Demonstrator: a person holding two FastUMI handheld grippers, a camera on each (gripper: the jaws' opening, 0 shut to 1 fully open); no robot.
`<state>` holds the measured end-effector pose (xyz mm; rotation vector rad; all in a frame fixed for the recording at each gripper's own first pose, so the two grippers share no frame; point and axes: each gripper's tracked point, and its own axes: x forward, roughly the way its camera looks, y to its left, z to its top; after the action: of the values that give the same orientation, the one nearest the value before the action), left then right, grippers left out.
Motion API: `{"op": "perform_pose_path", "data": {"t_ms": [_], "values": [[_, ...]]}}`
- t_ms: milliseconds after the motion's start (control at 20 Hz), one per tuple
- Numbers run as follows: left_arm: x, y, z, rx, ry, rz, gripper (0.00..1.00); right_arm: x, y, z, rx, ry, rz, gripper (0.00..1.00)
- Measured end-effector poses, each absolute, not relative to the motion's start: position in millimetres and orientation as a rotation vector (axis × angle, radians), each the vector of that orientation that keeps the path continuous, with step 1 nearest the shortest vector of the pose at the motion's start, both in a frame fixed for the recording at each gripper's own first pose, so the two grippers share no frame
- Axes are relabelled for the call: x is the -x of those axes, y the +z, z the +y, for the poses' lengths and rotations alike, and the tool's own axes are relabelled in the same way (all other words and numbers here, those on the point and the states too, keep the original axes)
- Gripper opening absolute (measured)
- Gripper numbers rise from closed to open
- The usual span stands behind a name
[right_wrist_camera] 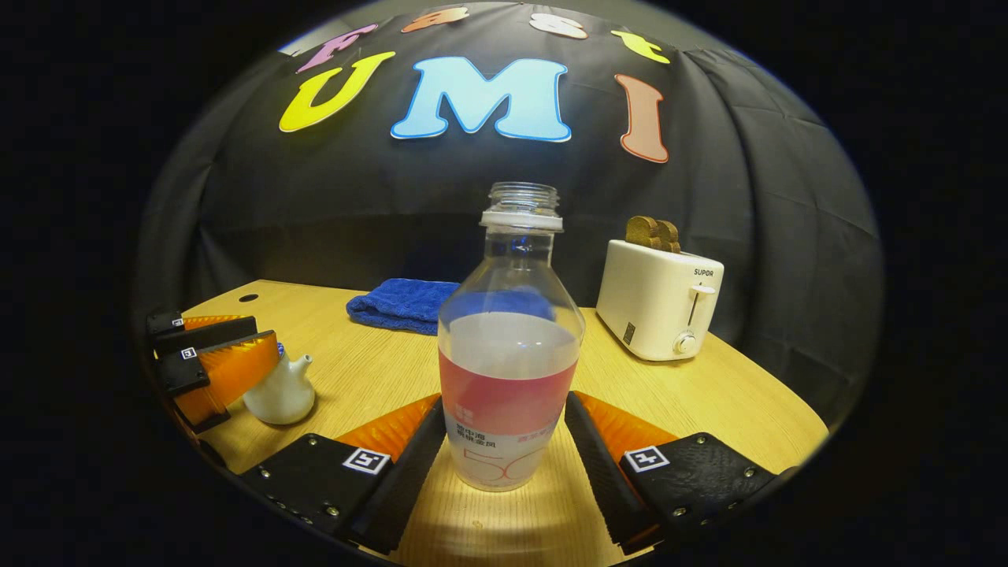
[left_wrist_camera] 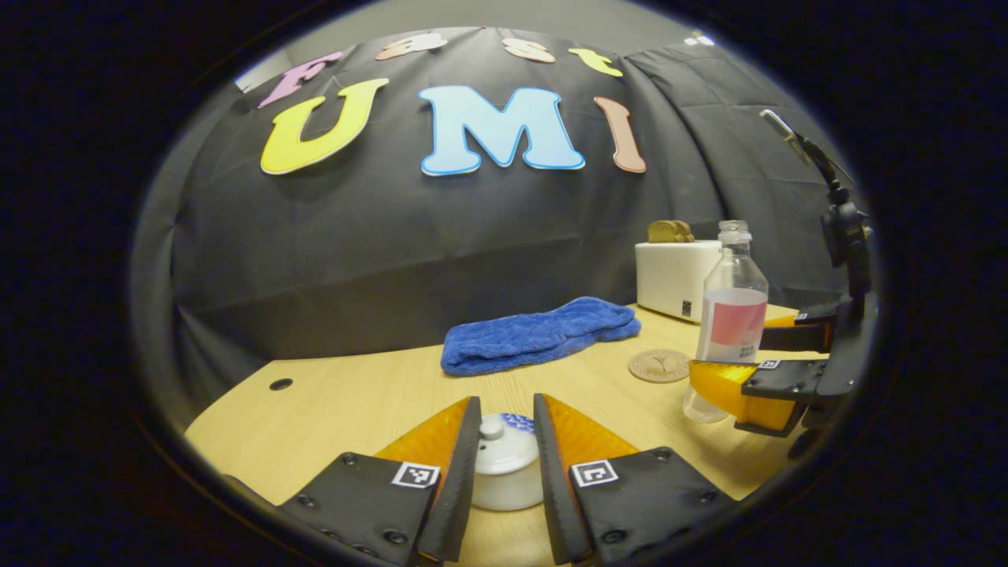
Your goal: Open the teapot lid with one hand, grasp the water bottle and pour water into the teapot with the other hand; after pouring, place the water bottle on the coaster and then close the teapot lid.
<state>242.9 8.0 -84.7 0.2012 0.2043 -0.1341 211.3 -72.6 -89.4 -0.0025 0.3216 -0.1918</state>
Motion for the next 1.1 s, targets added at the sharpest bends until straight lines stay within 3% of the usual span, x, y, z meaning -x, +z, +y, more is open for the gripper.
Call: {"op": "perform_pose_path", "data": {"t_ms": [150, 400, 500, 550, 850, 950, 1000, 1100], "values": [[-241, -86, 8, -0.152, -0.147, 0.208, 0.25, -211, -90, -73, -0.001, -0.192, 0.323, 0.92], [-241, -87, 8, -0.142, -0.147, 0.210, 0.25, -212, -92, -72, -0.018, -0.184, 0.332, 0.92], [-240, -85, 8, -0.116, -0.162, 0.194, 0.26, -214, -93, -71, -0.025, -0.179, 0.334, 0.83], [-240, -84, 7, -0.110, -0.169, 0.194, 0.17, -212, -92, -70, -0.024, -0.178, 0.333, 0.80], [-238, -77, 8, -0.092, -0.174, 0.169, 0.13, -212, -92, -71, -0.017, -0.170, 0.327, 0.79], [-237, -68, 9, -0.080, -0.173, 0.142, 0.17, -213, -92, -71, -0.018, -0.171, 0.327, 0.77], [-235, -64, 9, -0.072, -0.174, 0.129, 0.13, -213, -90, -71, -0.018, -0.166, 0.326, 0.77], [-232, -56, 9, -0.057, -0.175, 0.107, 0.17, -213, -92, -72, -0.019, -0.162, 0.326, 0.76]]}}
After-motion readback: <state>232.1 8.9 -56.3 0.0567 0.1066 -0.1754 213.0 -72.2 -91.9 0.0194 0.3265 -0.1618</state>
